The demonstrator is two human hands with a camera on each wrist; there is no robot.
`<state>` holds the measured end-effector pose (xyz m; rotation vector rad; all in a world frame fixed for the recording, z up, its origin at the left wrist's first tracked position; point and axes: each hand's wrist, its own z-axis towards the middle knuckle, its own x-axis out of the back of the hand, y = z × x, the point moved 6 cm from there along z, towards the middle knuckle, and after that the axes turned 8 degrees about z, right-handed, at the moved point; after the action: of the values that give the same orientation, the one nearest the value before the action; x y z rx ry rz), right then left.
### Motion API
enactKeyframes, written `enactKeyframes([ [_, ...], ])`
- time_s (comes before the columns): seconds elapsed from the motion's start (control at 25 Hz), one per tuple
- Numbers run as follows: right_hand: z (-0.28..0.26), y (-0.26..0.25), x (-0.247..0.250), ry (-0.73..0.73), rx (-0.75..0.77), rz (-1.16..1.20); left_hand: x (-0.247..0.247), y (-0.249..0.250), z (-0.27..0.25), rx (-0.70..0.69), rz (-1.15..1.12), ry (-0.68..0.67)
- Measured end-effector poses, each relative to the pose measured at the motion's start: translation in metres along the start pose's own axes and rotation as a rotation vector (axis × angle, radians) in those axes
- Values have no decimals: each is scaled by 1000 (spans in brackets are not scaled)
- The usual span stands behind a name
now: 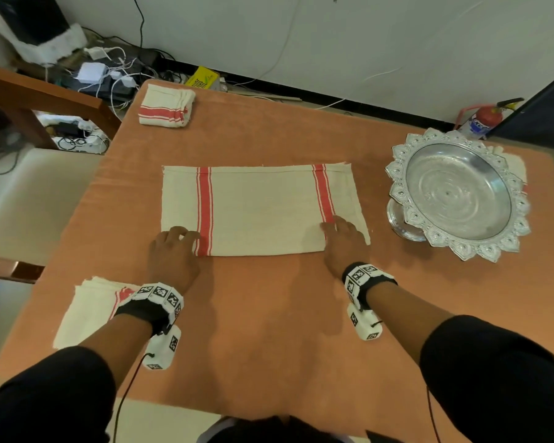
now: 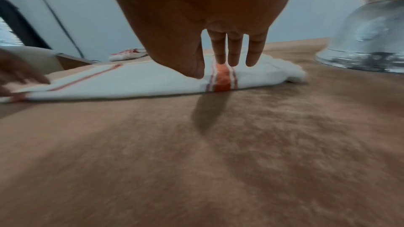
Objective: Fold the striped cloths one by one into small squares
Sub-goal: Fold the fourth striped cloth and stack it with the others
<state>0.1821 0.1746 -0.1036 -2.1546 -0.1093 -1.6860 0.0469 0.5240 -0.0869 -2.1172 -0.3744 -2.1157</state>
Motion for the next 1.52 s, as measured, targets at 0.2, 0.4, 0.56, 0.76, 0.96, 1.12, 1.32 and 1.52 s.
enactKeyframes([
  [0.2,-27,-89,-31,-67,358,11,-7,85,-15,-281,-116,-37],
  [0.4,-41,-84,-35,-99,290,-3,-17,80,-29,-234,-101,-73],
  [0.56,-42,-17,-15,-30,122,25,-11,28,-32,-125,-36,-28],
  [0.76,-48,51,-3,19,-120,66,-12,-2,-32,-21,30,-25],
  [0.96,-45,45,6,73,-192,96,6,35,-12,-2,68,-37],
  [1.12,-39,55,18,95,-343,112,17,107,39,-254,-13,-9],
  [1.32,-28,67,26,100,-397,140,7,203,112,-600,44,-133],
  [1.52,-20,70,19,113,-496,157,-2,271,174,-780,137,-134],
])
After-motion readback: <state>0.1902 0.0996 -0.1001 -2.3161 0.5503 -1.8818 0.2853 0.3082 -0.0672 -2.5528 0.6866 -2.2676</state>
